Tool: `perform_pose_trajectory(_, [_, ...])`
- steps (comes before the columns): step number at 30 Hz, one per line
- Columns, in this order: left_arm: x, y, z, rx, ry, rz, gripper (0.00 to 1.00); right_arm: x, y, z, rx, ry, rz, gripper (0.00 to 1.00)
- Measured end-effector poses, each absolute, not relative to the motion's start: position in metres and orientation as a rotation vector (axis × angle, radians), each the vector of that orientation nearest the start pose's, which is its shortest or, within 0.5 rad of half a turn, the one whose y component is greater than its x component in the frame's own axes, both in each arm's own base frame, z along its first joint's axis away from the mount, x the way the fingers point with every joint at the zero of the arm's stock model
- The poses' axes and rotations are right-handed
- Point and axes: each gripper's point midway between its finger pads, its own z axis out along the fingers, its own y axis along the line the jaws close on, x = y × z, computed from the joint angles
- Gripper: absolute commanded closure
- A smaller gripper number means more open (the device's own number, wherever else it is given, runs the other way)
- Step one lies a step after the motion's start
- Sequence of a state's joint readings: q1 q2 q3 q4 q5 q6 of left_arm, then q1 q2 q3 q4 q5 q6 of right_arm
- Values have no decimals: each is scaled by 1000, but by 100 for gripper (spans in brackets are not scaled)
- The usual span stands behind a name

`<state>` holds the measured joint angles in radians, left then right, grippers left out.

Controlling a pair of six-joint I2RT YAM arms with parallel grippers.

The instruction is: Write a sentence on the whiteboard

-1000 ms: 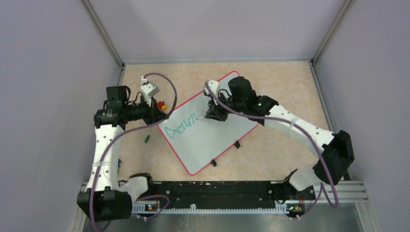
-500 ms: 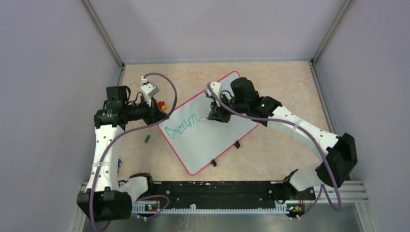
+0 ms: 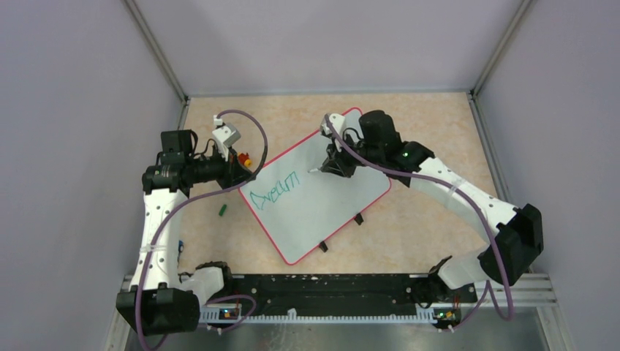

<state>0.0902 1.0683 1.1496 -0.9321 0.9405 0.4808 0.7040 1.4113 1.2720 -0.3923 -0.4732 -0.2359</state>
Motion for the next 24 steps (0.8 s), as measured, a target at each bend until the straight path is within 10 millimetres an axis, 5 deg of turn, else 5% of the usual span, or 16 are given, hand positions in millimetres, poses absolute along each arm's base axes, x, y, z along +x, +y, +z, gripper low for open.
perform_pose_trajectory(14, [243,-110,256,796,1972,-797,100,267,321,249,-1199,1755,795,100])
perform_pose_trajectory(24, [242,-110,257,801,1969,-792,100,269,332,282,-1176,1673,840,100])
